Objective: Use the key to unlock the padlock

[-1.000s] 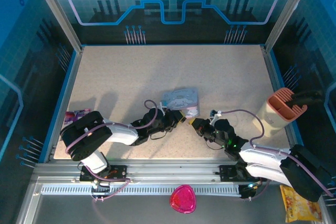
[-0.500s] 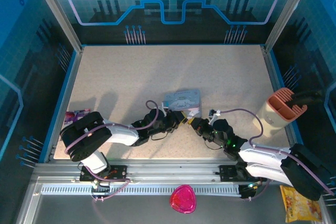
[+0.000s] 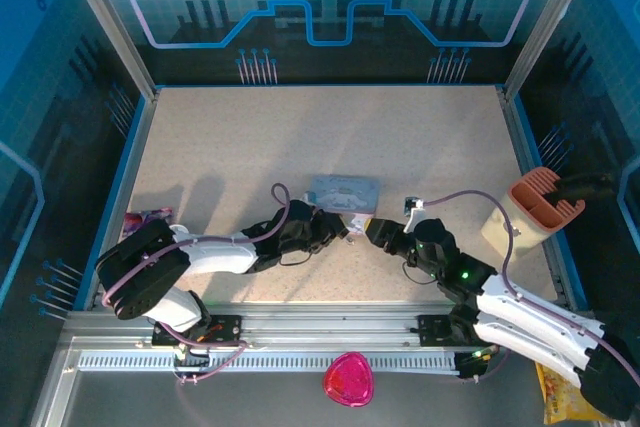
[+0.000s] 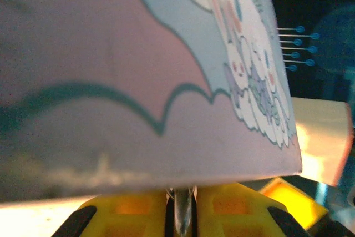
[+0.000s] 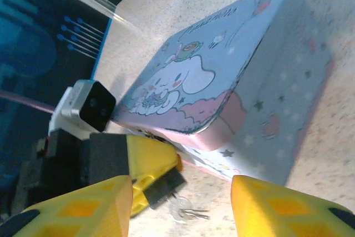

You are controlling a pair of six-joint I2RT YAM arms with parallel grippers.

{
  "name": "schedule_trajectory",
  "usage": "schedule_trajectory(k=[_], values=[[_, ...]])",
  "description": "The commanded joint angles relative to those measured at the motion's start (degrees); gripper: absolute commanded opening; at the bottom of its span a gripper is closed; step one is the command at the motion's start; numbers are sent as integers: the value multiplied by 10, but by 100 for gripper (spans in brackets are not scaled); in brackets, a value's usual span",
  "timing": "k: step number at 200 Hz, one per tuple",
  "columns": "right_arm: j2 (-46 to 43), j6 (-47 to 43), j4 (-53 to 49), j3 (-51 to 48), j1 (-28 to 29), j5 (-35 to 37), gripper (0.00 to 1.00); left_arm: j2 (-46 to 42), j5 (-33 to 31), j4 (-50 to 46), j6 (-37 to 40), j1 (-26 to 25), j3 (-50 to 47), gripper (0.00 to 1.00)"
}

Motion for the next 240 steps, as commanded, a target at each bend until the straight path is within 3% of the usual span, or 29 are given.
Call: schedule_trajectory(k=[1, 47, 93, 136, 240], values=[[0, -175, -57, 10, 23, 25, 51, -28, -14, -46, 26, 12, 14, 0], [34, -443, 47, -2, 173, 119, 54, -56, -20, -88, 7, 25, -6, 0], [150, -624, 215, -16, 246, 175, 58, -76, -18, -84, 2, 28, -22, 0], [264, -669, 331, -8, 260, 185, 53, -81, -10, -65, -9, 28, -38, 0], [402, -681, 475, -13, 259, 230, 39, -80, 5, -27, -22, 27, -56, 0]])
